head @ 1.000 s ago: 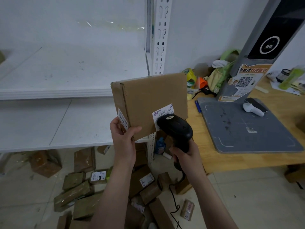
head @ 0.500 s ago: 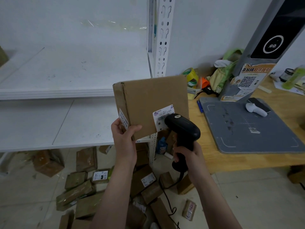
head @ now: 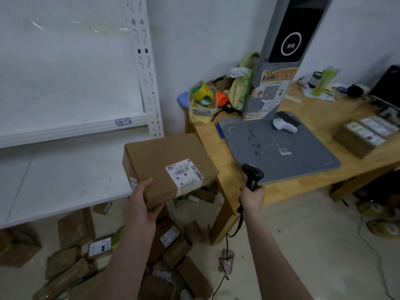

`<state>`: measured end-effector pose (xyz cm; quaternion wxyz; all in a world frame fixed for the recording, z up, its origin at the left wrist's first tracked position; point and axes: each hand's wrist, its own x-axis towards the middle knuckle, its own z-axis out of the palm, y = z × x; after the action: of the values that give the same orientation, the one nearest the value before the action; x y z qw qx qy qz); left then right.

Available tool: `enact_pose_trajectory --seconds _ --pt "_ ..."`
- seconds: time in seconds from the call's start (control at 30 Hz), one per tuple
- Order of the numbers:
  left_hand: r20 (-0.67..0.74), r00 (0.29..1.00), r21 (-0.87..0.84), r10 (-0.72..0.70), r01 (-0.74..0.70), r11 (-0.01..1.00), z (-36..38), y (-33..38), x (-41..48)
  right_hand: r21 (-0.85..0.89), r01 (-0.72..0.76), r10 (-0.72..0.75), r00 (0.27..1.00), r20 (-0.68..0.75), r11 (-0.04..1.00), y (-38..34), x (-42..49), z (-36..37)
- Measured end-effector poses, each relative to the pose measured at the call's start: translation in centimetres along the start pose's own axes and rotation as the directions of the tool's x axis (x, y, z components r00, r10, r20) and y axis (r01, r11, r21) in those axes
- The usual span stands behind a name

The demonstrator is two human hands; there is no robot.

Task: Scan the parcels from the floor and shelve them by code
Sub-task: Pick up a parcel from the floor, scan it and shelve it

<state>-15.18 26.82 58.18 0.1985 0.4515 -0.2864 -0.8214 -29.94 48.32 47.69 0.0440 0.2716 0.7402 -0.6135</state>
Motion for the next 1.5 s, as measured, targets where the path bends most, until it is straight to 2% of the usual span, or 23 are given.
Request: enact_pose_trajectory --seconds 0.17,0.43,0.67,0.97,1.1,1.33,1.43,1.5 --pt "0.023 0.998 0.048 -0.053 0.052 0.997 1.7 -2.0 0.3 -0.166 -0.013 0.005 0.999 -0.048 0.986 0.2 5.9 -2.3" --pt "-0.001 0.997 0.079 -0.075 0.075 0.994 3.2 -2.9 1.4 -0.366 -0.012 0.035 0.998 0.056 0.93 -1.2 12.9 -1.1" --pt "-0.041 0.999 0.09 -0.024 0.028 0.996 4.0 -2.6 2.5 -0.387 -0.017 0.037 0.998 0.044 0.922 -1.3 16.4 1.1" --pt "-0.085 0.995 0.086 -0.05 0.057 0.995 5.5 -2.9 3.8 -0.329 -0.033 0.034 0.999 -0.003 0.944 0.2 17.4 1.3" --pt "-0.088 0.995 0.091 -0.054 0.062 0.994 6.4 -3.1 4.4 -0.387 -0.053 0.028 0.997 -0.071 0.92 0.2 17.3 1.0" --pt "-0.111 0.99 0.094 -0.089 0.1 0.991 6.8 -3.4 5.1 -0.448 -0.03 -0.03 0.992 -0.126 0.894 0.7 16.5 1.4" --pt "-0.116 0.989 0.092 -0.089 0.1 0.991 6.8 -3.1 5.0 -0.423 -0.018 -0.084 0.972 -0.222 0.906 -0.3 13.9 1.7" --pt "-0.109 0.99 0.09 -0.091 0.101 0.991 6.5 -2.5 4.8 -0.375 0.051 -0.161 0.95 -0.267 0.925 -1.3 11.7 2.4"
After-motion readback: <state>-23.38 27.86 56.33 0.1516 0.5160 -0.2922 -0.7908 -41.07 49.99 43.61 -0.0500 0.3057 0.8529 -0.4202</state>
